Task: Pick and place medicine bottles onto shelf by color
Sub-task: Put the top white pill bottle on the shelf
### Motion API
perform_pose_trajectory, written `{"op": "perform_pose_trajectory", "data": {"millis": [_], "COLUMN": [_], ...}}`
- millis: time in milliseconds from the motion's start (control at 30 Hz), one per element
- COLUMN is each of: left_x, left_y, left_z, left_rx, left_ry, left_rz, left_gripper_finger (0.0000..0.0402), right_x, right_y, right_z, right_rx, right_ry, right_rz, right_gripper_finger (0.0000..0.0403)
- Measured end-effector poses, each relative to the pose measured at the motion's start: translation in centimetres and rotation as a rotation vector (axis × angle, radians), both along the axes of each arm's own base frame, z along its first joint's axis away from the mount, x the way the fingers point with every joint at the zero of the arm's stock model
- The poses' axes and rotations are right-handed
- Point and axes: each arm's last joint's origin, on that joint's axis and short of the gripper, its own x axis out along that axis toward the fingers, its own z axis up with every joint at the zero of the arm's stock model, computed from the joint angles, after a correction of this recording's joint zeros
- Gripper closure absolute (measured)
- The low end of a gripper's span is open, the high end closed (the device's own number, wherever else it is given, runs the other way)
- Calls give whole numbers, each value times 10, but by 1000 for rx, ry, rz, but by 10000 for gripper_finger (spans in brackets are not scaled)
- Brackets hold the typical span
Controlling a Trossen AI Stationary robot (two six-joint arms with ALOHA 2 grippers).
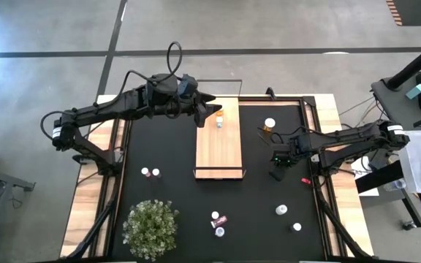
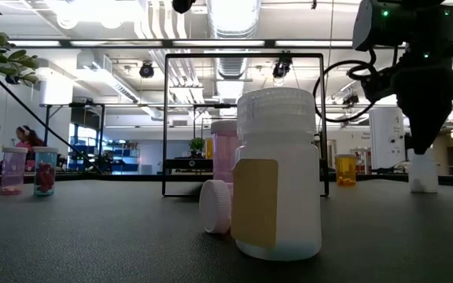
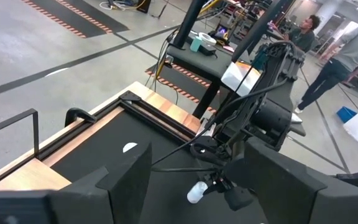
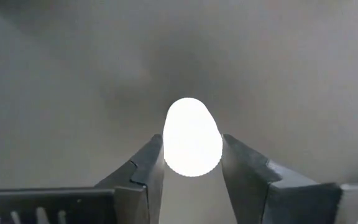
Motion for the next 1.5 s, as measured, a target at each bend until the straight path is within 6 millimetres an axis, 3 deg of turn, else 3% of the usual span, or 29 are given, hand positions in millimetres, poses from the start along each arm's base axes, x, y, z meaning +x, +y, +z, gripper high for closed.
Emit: {"op": "perform_pose_trajectory", "data": {"millis": [267,433,600,867,1100,1500], "left_x": [-1,-2,-5,-10,-10,-12], "left_y": [0,0,-1,-2,-2,-2], "left_z": [0,-1,-8,-20,-21,-21], "left_rx": [0,-3,-20,-48,-42,-28], "left_ry": [3,14,95,232,238,256], "left_rz": [1,-4,-6,-5,-7,-11], "left_gripper_finger": [162,162,162,162,162,162], "right_x": [17,35,61,109,145,181], "right_y": [-4,-20,-37,-56,-69,-89], "right_z": [40,68,84,87,80,63], "right_rx": [-13,-44,-74,-104,-114,-115], "right_ry": [-114,-195,-197,-157,-131,-103], "right_rz": [38,20,47,155,212,225], "right_gripper_finger": [270,269,269,268,268,268]}}
